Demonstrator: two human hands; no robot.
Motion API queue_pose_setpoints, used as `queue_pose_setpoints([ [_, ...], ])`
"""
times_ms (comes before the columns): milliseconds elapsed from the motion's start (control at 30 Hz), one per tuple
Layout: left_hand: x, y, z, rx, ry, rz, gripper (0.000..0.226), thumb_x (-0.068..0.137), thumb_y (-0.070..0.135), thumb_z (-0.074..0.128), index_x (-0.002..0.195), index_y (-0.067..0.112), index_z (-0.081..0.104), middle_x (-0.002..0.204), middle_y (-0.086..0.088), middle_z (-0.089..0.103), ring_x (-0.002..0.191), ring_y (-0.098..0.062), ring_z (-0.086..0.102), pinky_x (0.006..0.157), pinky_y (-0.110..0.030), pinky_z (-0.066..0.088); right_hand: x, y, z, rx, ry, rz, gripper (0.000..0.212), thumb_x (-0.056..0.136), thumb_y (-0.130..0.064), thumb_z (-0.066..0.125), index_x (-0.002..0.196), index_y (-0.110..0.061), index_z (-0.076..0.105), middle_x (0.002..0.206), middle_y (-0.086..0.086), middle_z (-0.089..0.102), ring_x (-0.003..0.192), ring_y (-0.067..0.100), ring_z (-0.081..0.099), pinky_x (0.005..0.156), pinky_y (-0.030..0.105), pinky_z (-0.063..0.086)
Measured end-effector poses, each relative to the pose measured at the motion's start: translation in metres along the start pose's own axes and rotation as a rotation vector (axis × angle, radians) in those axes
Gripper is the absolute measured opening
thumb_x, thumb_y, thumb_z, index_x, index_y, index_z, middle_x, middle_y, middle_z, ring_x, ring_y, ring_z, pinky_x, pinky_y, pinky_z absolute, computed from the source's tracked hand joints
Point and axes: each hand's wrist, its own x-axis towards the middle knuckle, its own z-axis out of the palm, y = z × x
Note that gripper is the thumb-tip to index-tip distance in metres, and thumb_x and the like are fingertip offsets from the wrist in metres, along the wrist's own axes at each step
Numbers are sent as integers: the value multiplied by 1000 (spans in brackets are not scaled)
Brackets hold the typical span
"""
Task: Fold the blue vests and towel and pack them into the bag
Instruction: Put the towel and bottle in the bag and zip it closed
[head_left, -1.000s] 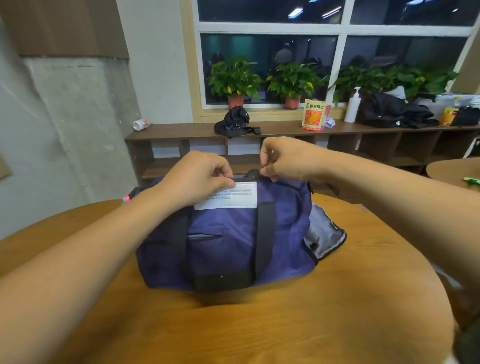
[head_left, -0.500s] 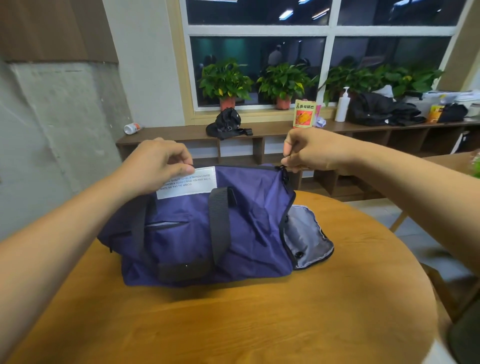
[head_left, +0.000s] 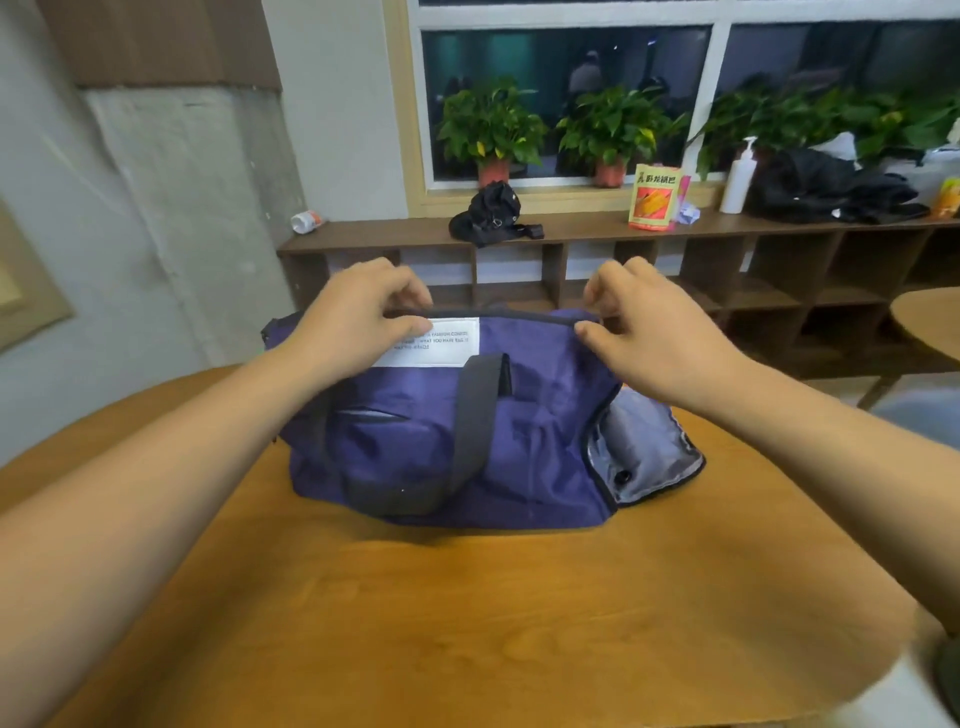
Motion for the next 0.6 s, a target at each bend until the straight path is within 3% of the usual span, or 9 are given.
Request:
queue_pose_setpoints([
  [133, -29, -11, -15, -4, 97, -31, 21, 87, 23, 83, 104, 28, 71, 96, 6, 62, 79, -14, 61, 79, -28, 47, -15, -39, 21, 21, 55, -123, 19, 97, -34, 65, 111, -23, 57, 104, -2, 49, 99, 25, 53, 84, 44, 48],
  [300, -80, -43, -32, -43, 202, -171, 16, 97, 12, 67, 106, 24, 69, 91, 6, 66, 78, -11, 59, 75, -13, 42, -26, -91, 56, 136, 7, -204, 9, 97, -31, 63, 100, -24, 58, 97, -4, 52, 94, 24, 54, 80, 45, 48],
  [467, -128, -85, -28, -170, 272, -472, 11, 98, 14, 68, 99, 24, 61, 86, 4, 64, 70, -4, 55, 76, -31, 47, -35, -142, 92, 239, -53, -187, 8, 98, -32, 61, 98, -26, 56, 90, -9, 57, 88, 20, 55, 77, 44, 50],
  [533, -144, -97, -20, -183, 266, -575, 10, 97, 24, 72, 96, 21, 62, 85, 4, 65, 69, -1, 56, 77, -33, 47, -40, -163, 106, 266, -99, -162, 8, 98, -33, 60, 97, -26, 56, 87, -7, 60, 86, 22, 58, 76, 44, 52],
  [600, -158, -104, -11, -200, 192, -647, 20, 97, 38, 73, 92, 20, 66, 87, 2, 70, 77, -10, 64, 79, -35, 49, -42, -182, 123, 324, -162, -121, 10, 97, -35, 61, 95, -26, 57, 81, -7, 63, 83, 21, 61, 75, 43, 54],
])
